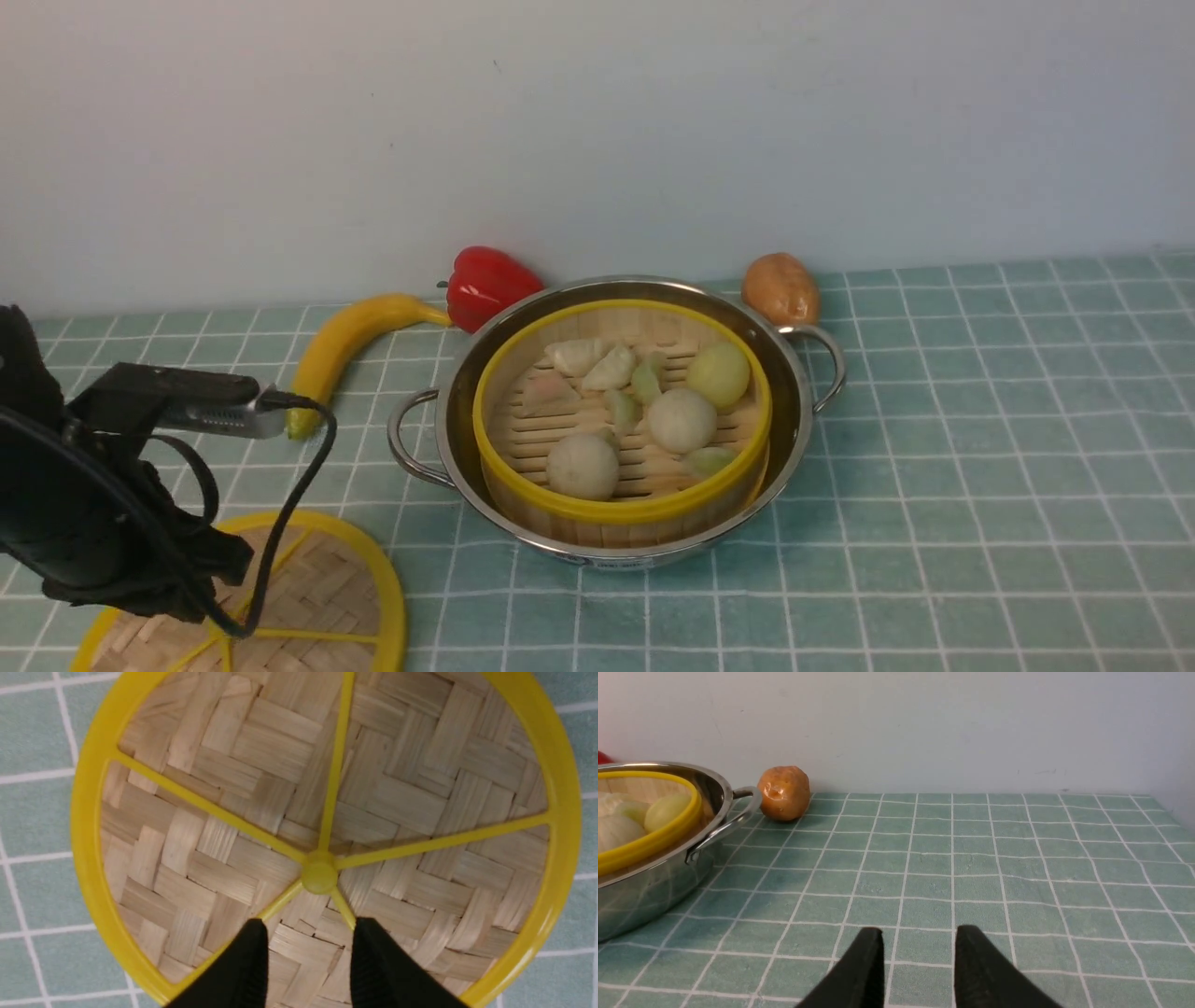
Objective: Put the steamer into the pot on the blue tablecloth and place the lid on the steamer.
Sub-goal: 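Grasp the bamboo steamer lid lying on the table by its centre knob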
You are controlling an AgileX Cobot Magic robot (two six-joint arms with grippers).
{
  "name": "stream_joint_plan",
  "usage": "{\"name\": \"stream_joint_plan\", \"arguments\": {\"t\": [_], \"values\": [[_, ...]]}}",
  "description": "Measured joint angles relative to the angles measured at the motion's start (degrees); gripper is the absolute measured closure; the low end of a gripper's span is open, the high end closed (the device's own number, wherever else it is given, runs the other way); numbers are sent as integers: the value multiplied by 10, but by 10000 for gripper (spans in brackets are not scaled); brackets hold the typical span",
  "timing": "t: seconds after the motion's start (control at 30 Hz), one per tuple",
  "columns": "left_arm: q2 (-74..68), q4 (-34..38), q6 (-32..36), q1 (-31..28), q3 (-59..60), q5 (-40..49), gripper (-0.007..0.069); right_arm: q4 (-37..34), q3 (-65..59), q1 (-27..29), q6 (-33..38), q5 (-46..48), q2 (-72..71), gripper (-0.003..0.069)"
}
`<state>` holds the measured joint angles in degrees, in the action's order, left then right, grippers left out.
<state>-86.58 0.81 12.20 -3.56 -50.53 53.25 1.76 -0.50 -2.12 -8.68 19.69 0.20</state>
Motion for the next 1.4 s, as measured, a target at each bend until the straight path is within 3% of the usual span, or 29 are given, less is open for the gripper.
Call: {"name": "stream_joint_plan", "arguments": {"t": [0.63,0.8,0.9,1.2,1.4], "values": [[-84,5,0,1,0,-51,386,-2,0,0,0,0,0,419],[-84,5,0,1,0,-53,503,-2,0,0,0,0,0,419],[-92,3,0,1,-2,-52,507,-2,0,0,0,0,0,419],[-96,-8,9,1,-44,15,507,-2,0,0,0,-1,0,419],[-8,-24,27,1,-175,91,507,-2,0,0,0,-1,0,419]]}}
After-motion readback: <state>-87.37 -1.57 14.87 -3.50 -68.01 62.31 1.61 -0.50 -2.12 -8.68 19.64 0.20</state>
